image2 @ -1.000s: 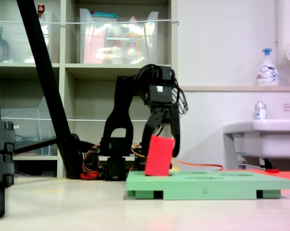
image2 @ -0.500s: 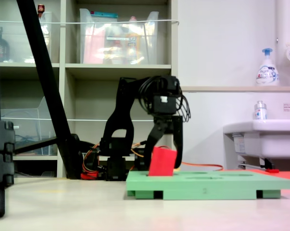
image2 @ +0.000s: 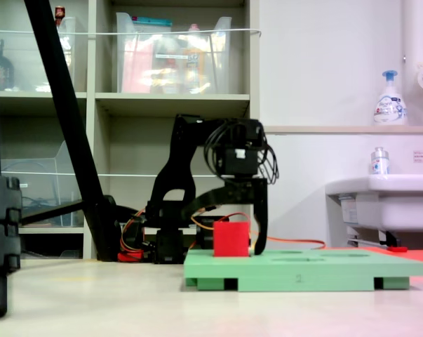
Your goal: Put the square block into the corresponding hole
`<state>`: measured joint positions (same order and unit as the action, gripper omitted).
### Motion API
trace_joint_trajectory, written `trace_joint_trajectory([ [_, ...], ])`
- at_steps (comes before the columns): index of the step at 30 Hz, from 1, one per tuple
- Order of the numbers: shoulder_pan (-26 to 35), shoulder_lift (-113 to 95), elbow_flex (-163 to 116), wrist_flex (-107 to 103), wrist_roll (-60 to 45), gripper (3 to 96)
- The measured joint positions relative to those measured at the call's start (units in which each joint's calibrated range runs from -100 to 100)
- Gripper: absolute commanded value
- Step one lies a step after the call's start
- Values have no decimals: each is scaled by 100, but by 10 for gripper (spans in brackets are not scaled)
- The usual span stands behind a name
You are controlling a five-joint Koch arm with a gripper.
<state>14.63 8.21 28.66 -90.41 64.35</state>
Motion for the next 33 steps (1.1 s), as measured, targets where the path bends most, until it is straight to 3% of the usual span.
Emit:
trace_joint_trajectory([
  [5, -10, -739, -118, 0, -24, 951],
  [10, 44, -3201, -343, -69, -381, 943],
  [14, -5, -5951, -1137, -108, -1411, 744],
  [20, -337, -9850, -2205, 333, -3160, 707],
  [22, -459, -10602, -2558, 724, -3565, 597],
  [27, -1216, -10725, -5047, 3279, -4513, 558],
  [33, -1460, -10739, -7095, 5149, -4801, 544],
])
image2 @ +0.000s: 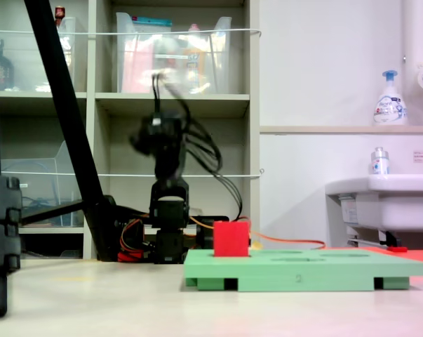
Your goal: Put the square block into the corresponding hole
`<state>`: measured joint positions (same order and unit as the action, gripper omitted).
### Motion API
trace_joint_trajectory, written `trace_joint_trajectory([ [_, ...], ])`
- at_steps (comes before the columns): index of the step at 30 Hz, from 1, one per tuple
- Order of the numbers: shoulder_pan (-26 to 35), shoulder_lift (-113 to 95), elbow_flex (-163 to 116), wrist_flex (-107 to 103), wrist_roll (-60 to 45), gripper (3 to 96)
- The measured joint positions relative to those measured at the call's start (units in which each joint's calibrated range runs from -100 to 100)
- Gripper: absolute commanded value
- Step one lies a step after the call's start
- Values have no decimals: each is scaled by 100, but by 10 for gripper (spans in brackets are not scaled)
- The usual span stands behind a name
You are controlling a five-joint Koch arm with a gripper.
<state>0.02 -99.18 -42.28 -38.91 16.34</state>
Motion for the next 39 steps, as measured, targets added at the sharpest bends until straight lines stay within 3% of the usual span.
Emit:
trace_joint_trajectory([
  [5, 93, -14, -2440, 1341, -20, 538],
  [9, 112, -27, -4468, 3700, -322, 518],
  [14, 151, -27, -5458, 4885, -718, 518],
  [21, 156, -27, -5693, 4934, -1475, 517],
  [39, 151, -41, -5664, 4572, -1499, 507],
])
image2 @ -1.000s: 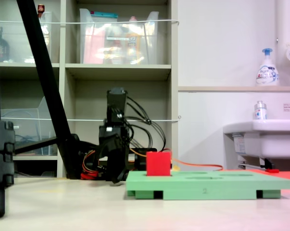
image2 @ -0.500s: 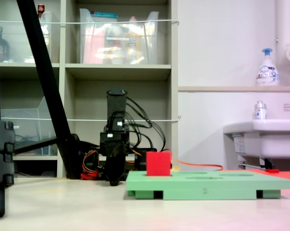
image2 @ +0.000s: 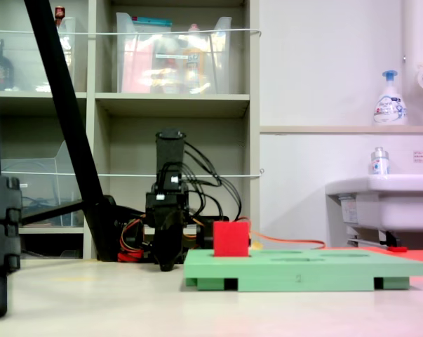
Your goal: Put the square block into the corresponding hole
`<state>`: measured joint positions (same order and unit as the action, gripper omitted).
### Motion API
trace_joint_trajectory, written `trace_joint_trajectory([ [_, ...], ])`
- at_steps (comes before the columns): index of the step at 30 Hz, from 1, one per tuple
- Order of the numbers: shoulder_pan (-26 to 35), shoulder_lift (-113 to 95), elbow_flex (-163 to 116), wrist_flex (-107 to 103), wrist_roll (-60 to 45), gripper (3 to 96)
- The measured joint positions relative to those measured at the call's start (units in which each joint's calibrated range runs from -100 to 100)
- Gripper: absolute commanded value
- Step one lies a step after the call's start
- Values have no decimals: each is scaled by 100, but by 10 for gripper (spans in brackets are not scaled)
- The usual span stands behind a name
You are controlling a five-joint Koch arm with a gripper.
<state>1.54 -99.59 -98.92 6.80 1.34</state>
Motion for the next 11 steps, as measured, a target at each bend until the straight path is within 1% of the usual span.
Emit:
trace_joint_trajectory([
  [11, 0, 0, 0, 0, 5, 507],
])
